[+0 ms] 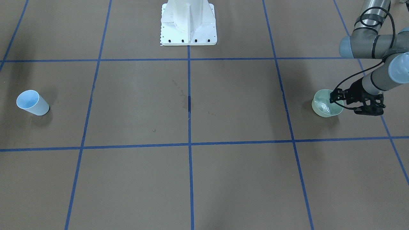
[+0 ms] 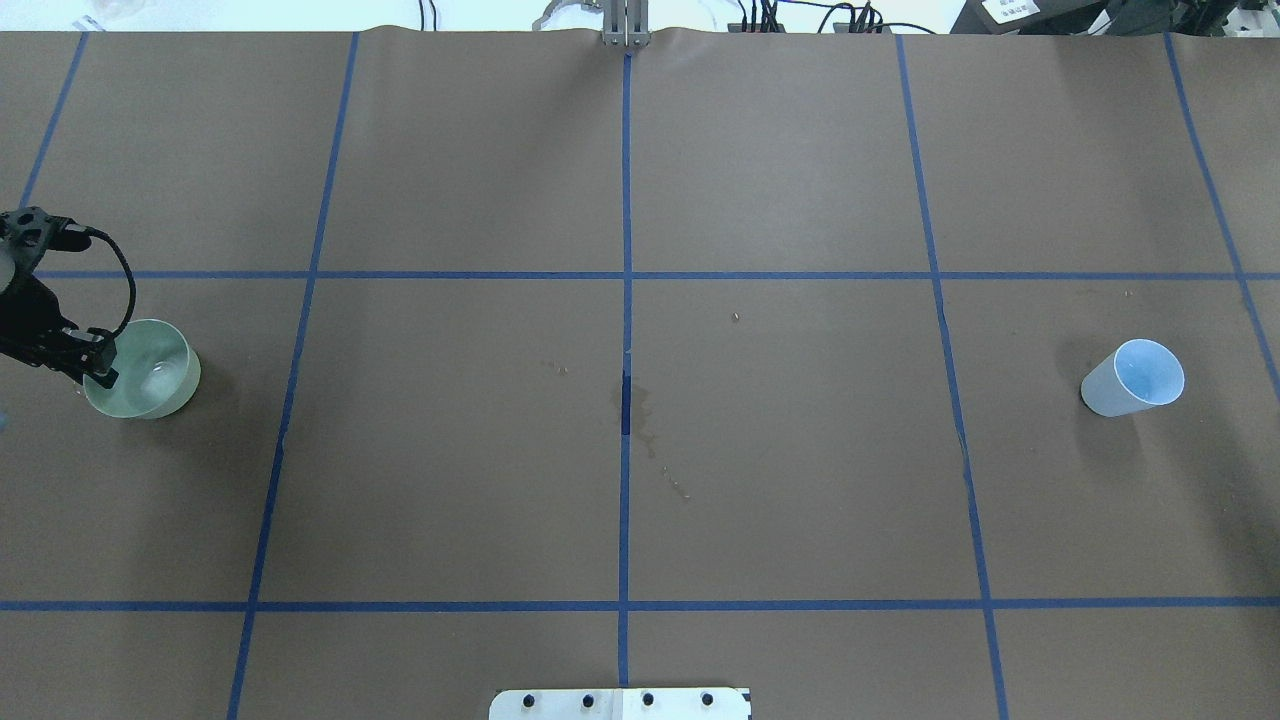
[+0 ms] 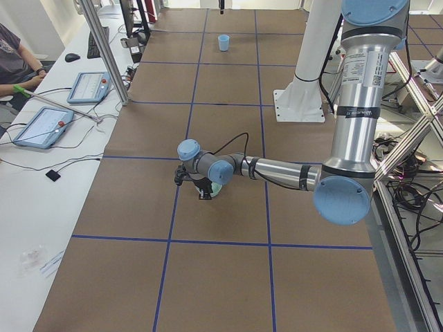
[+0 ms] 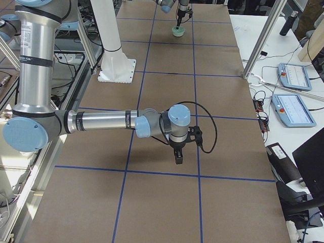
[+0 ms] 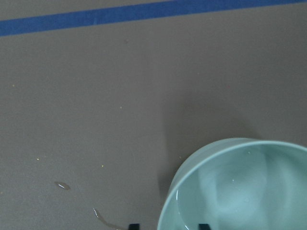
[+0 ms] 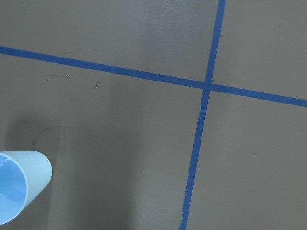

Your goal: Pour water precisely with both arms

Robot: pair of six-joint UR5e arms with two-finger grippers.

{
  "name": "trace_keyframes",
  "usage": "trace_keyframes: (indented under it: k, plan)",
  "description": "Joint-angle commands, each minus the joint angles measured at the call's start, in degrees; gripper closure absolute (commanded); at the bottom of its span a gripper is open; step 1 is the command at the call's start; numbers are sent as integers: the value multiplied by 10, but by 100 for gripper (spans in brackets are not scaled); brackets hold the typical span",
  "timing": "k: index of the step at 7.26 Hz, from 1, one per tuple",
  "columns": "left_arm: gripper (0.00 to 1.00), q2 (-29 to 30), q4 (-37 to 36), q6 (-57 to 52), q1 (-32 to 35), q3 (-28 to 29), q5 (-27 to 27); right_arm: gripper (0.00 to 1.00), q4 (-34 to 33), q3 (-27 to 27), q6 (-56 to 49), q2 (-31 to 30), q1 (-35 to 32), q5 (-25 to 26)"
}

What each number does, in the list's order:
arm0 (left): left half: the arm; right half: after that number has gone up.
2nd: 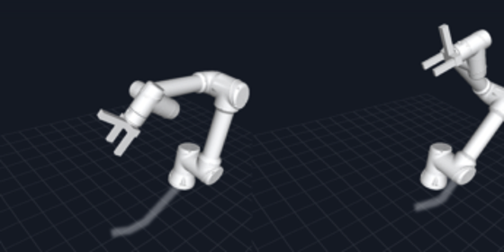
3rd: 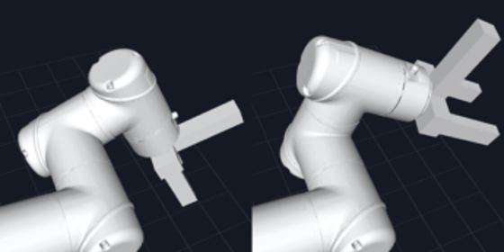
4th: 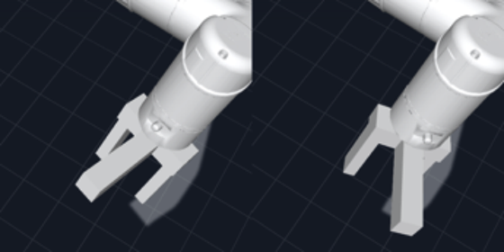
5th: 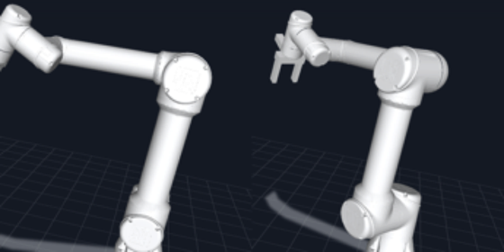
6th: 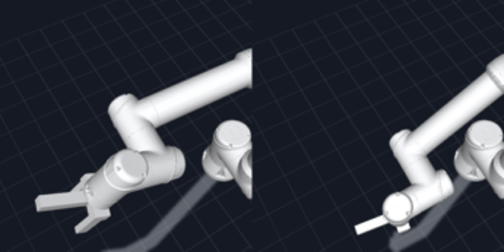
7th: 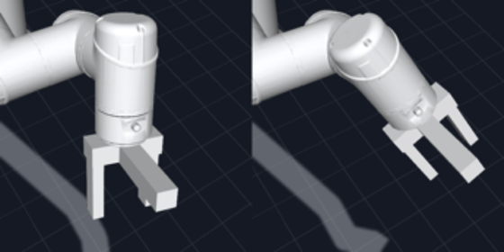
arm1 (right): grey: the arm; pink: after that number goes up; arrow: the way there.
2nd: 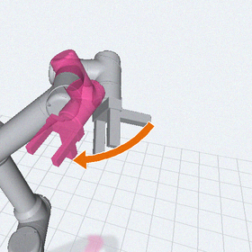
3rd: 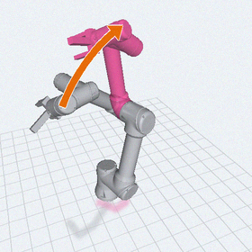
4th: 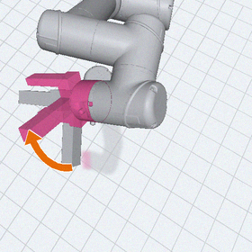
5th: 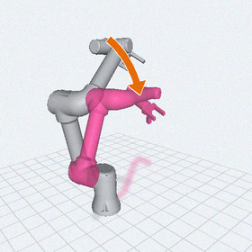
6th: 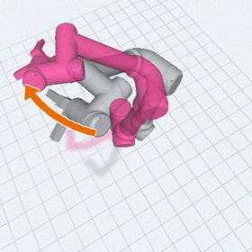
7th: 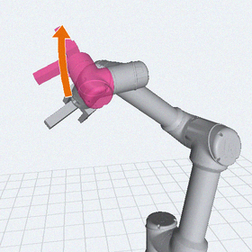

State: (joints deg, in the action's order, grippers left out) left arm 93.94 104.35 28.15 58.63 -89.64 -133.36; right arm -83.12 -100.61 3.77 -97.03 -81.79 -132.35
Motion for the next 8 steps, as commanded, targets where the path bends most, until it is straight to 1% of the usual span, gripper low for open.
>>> trace_keyframes:
  k: [1, 2, 3, 4, 5, 6, 7, 8]
  plan:
    - [100, 11, -7, 1, 0, -10, -31, 0, 1, 0, 0, 0, 1, 0]
    - [100, 23, -12, 6, 3, -25, -54, 0, 1, -1, -1, 1, 1, 0]
    - [100, 49, -35, 48, 3, -47, -58, 0, 2, -2, 0, 1, 1, 0]
    - [100, 93, -39, 125, 2, -53, -59, 0, 2, -4, -2, 4, 1, 2]
    - [100, 142, -38, 201, -15, -60, -55, 0, 2, -4, 0, 5, 2, 1]
    - [100, 181, -38, 286, -65, -75, -39, 0, 2, -5, 0, 5, 5, 1]
    - [100, 246, -42, 363, -135, -68, 20, 0, 2, -6, 0, 5, 5, -2]
    - [100, 318, -63, 416, -186, -42, 62, 0, 3, -10, 0, 5, 5, -16]
